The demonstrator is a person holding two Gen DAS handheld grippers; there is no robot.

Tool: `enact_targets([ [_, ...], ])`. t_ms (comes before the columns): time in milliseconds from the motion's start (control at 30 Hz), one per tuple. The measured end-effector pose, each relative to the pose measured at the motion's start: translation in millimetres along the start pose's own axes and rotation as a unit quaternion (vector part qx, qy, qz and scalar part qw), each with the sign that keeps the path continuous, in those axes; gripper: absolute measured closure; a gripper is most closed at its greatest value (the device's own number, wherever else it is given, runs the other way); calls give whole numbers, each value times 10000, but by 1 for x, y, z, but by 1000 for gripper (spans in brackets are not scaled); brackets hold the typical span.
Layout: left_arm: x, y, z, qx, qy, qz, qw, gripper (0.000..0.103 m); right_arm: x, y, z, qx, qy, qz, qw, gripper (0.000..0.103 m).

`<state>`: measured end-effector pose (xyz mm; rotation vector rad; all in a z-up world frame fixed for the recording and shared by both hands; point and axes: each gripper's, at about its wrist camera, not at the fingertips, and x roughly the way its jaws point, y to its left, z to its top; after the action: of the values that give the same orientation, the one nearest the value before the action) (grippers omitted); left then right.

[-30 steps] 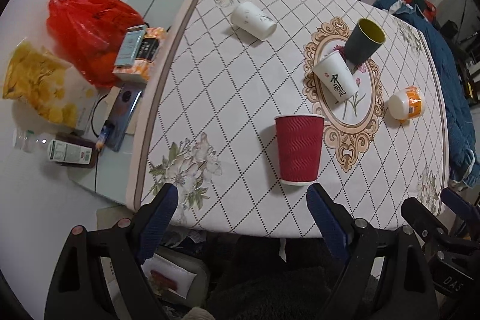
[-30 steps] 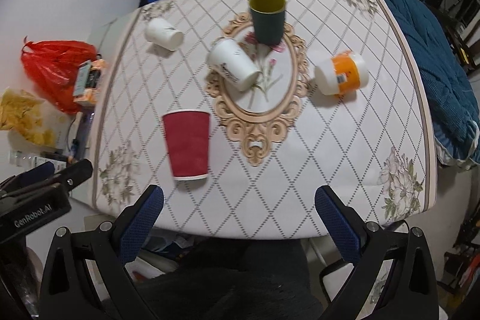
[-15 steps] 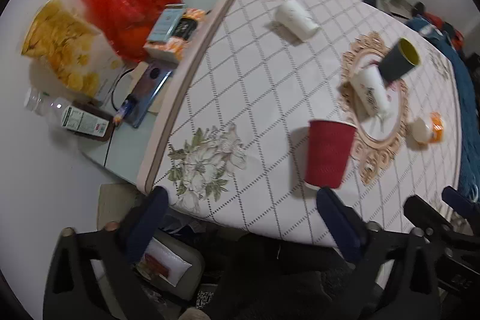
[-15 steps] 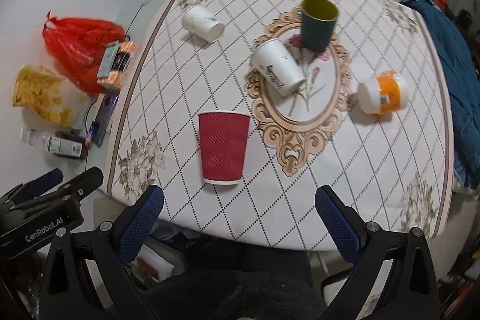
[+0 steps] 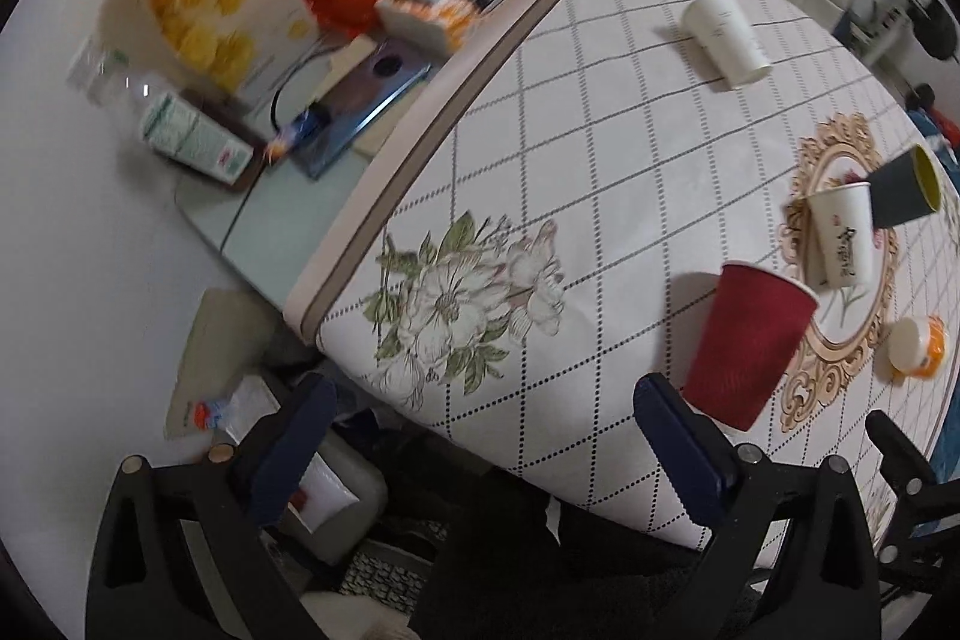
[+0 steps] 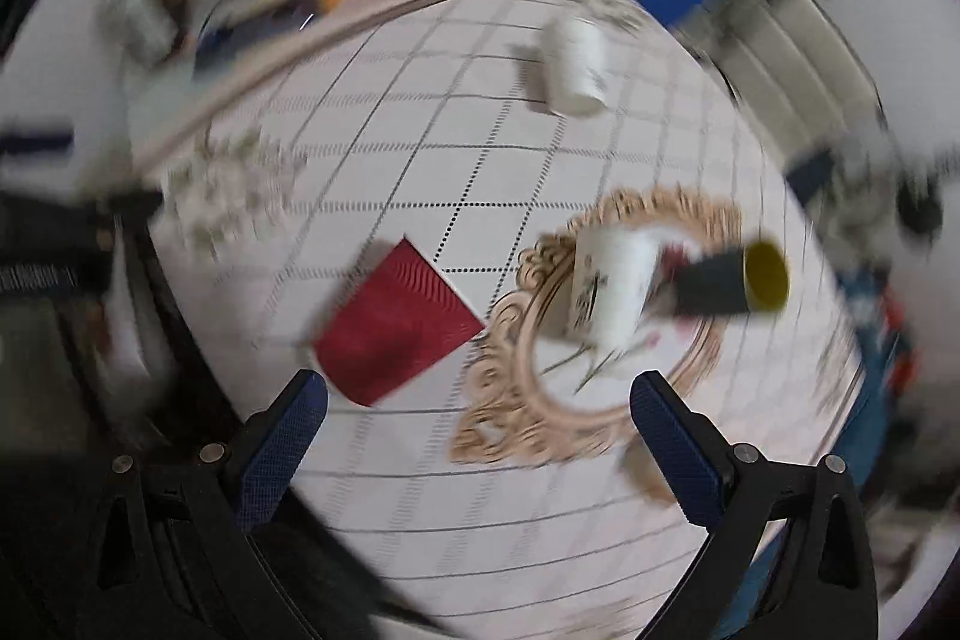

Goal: Flip cup upside down
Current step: 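Grasp the red cup with the right tool while the left tool releases it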

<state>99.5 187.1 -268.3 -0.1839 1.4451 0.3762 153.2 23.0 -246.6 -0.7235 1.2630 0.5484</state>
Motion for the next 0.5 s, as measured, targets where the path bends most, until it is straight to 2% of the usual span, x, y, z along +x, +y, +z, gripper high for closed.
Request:
enact_targets([
  [133,15,5,-6,-194,148,26,9997,1,20,27,10,-1490,201,-432,9877,0],
  [300,33,11,-13,-395,329,44,9987,1,43,58,13,-2940,266,-798,9521,0],
  [400,45,17,-15,-530,429,51,9977,1,55,76,5,-3889,210,-1050,9151,1],
  [433,47,18,-16,-570,457,44,9973,1,60,83,-1,-4385,163,-1170,8909,1],
  [467,51,20,-17,-622,488,39,9969,1,63,89,-6,-4696,133,-1247,8739,1],
  [500,54,21,-18,-654,508,47,9966,1,68,95,-14,-5172,95,-1369,8448,1],
])
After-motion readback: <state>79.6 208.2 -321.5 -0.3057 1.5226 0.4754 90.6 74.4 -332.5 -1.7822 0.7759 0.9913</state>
